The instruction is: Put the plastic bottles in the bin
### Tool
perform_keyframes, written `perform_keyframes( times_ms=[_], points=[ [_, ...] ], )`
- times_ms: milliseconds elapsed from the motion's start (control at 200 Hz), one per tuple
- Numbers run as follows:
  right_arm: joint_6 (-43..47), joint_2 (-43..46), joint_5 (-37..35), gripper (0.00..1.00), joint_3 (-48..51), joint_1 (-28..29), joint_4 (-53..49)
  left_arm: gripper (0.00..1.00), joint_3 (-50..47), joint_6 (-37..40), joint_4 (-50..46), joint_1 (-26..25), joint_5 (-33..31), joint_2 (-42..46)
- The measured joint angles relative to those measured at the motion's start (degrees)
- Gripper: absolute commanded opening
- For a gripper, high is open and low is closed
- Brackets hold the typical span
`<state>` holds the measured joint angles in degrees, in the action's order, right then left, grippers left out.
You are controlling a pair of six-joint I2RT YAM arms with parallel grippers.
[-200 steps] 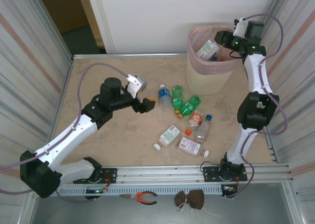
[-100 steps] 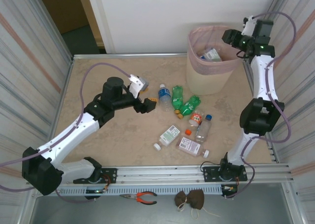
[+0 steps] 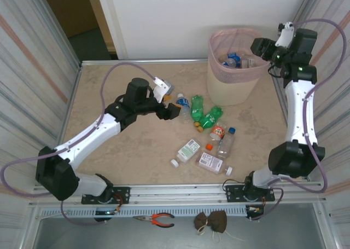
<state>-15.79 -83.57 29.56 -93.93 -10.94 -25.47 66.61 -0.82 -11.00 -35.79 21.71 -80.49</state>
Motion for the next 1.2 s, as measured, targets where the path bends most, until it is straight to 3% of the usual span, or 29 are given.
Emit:
perform_keyframes(
  times_ms=[401, 696, 1197],
  points=[
    [0.0, 14.2, -0.3, 0.58, 12.1, 0.0, -0.6, 0.79, 12.9, -14.1, -8.2, -0.4, -11.5, -18.2],
    [0.0, 20.0, -1.3, 0.58, 18.3, 0.0, -2.9, 0.85, 23.1, -23.2, -16.2, -5.7, -23.0, -30.0],
    [0.0, 24.2, -2.6, 0.58, 19.1, 0.0, -6.4, 0.86, 33.8, -28.2, -25.6, -6.1, -26.3, -42.9]
  ],
)
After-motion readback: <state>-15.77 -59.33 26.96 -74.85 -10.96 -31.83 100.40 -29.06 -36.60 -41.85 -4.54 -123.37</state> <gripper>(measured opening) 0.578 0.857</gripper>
